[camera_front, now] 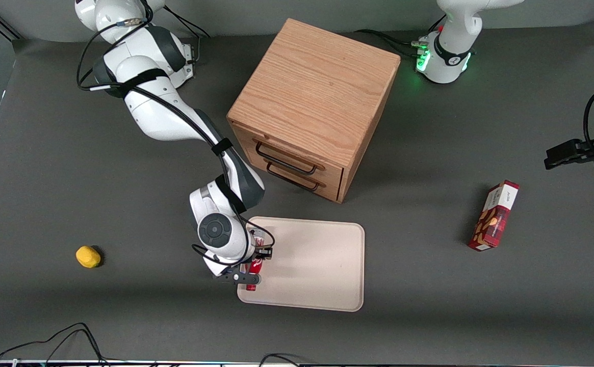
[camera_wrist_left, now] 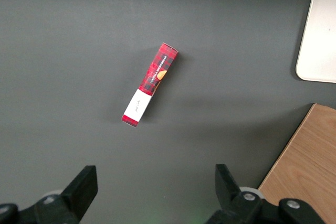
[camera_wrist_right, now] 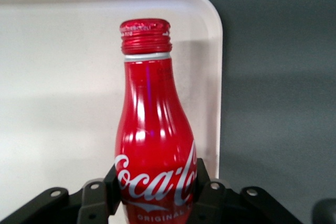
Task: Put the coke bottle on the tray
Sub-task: 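Lower the bottle onto the tray and open the right gripper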
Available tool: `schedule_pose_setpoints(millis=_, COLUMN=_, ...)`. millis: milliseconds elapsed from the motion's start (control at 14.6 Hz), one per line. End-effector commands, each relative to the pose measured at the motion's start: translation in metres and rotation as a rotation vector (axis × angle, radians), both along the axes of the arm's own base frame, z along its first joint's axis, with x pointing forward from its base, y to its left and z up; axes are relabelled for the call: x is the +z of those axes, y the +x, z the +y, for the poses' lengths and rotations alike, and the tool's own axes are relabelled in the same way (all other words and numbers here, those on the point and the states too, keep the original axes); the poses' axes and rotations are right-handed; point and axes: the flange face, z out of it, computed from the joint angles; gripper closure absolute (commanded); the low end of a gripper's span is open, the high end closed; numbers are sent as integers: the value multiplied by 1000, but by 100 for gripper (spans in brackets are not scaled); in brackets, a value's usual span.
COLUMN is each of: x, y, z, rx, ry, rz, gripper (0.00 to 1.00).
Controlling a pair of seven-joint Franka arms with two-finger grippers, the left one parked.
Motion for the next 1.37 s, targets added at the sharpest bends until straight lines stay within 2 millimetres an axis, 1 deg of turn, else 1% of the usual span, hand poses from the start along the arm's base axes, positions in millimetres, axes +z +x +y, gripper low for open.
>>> schedule_pose_setpoints(millis=0, x=4, y=4, z=4, rx=28, ry=-8, rz=-24, gripper=100)
schedule_pose_setpoints(millis=68, x=4, y=4, z=4, rx=28, ry=-8, rz=-24, gripper=100)
schedule_pose_setpoints(millis=273, x=-2, y=2, z=3, rx=29, ry=-12, rz=-14, gripper=95)
schedule_pose_setpoints(millis=342, x=-1, y=2, z=3, rx=29, ry=-12, rz=-15, gripper=93)
schedule_pose_setpoints(millis=410, x=-2, y=2, z=3, rx=29, ry=-13, rz=-14, gripper=82)
schedule_pose_setpoints(millis=478, x=-2, y=2, z=3, rx=27, ry=-12, rz=-14, gripper=39)
schedule_pose_setpoints(millis=547, x=-3, y=1, z=3, rx=24, ry=-14, rz=-13, gripper=0)
schedule_pose_setpoints(millis=1298, x=-2, y=2, z=3, rx=23, ry=-12, rz=-14, gripper=0)
